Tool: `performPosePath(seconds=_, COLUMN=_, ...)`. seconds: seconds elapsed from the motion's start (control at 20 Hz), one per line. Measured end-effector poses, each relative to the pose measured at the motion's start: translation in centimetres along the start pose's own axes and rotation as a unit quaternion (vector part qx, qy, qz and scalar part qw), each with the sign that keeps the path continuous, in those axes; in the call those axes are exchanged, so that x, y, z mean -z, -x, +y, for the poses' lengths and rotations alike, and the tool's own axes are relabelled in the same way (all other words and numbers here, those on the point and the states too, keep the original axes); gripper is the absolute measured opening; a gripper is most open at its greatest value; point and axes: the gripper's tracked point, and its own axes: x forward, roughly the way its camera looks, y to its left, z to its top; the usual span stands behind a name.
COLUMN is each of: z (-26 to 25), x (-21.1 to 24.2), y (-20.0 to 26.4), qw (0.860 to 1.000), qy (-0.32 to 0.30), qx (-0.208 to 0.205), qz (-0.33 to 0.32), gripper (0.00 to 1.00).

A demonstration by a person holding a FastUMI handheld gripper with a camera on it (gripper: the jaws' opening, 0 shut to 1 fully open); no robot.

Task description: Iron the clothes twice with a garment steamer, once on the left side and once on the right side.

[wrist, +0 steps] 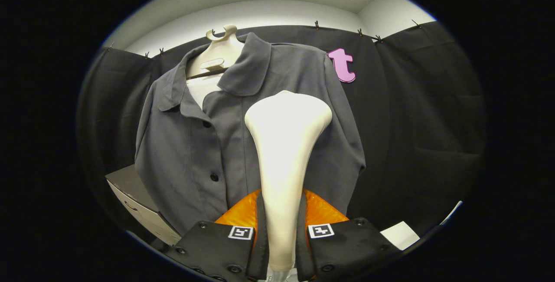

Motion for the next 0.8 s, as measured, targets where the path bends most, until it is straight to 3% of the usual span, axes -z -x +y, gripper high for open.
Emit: performPosePath(seconds=0.8, z=-0.6, x=10.2, y=1.1, qw=0.998, qy=-0.021, qx=-0.001, qz=0.065, gripper=0.32)
